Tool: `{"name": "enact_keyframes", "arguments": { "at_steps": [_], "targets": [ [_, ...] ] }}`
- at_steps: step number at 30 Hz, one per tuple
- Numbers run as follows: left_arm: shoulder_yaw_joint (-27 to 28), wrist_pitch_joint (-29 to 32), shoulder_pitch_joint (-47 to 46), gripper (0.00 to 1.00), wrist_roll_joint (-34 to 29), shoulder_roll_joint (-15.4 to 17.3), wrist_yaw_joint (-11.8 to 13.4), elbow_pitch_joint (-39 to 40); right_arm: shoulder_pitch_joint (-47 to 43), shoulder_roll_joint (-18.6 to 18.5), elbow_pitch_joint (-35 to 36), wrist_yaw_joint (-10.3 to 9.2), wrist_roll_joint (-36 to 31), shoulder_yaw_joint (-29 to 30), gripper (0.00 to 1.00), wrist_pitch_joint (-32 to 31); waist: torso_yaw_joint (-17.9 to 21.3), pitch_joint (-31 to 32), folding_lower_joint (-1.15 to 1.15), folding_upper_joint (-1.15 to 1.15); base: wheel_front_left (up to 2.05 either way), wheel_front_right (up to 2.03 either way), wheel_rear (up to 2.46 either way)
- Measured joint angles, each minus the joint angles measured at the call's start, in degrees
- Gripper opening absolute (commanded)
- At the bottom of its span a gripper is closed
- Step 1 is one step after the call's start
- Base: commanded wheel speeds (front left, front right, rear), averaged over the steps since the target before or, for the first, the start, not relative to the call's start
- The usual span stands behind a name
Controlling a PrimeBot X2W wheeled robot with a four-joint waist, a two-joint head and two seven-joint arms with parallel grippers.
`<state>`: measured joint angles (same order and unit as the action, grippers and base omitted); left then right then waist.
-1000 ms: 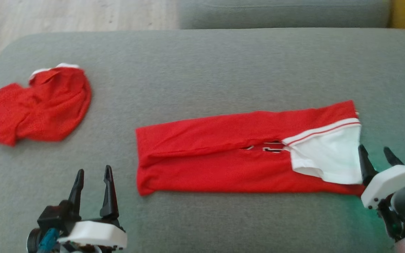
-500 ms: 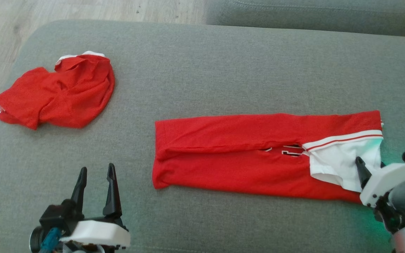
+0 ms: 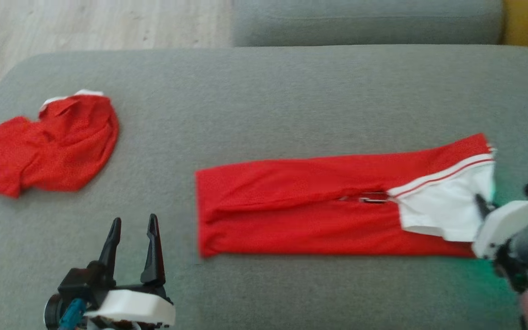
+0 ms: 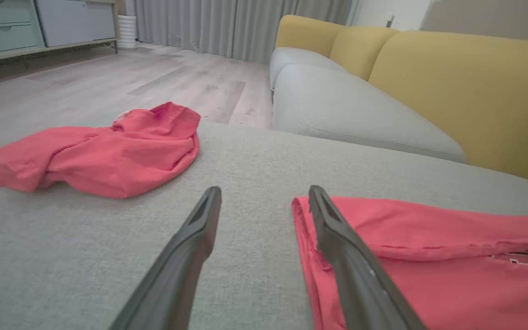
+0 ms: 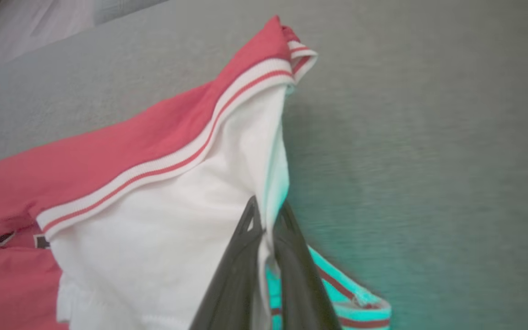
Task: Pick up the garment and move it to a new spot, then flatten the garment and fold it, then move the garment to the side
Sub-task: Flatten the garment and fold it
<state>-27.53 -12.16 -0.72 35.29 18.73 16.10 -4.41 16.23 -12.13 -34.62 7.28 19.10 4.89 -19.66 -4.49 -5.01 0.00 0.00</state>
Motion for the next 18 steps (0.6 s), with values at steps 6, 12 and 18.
{"name": "enact_keyframes", "arguments": {
  "at_steps": [6,12,18],
  "targets": [
    [-0.30,0.27,0.10,1.00,-0.09,0.10,0.33,1.03,-2.03,-5.59,3.98,0.00,0.09,4.72,0.00,-0.43,4.00,1.14,0.00,0.00,0.00,0.00,0.00],
    [-0.57,0.58,0.11,1.00,-0.59,0.19,0.57,1.59,-2.61,-4.81,8.55,0.00,-0.10,8.14,0.00,-2.71,7.22,0.27,0.00,0.00,0.00,0.00,0.00],
    [-0.99,0.75,0.04,1.00,-0.57,0.08,0.53,1.41,-2.76,0.98,15.77,0.00,3.31,5.55,0.00,-6.82,8.80,0.46,0.00,0.00,0.00,0.00,0.00]
  ]
}}
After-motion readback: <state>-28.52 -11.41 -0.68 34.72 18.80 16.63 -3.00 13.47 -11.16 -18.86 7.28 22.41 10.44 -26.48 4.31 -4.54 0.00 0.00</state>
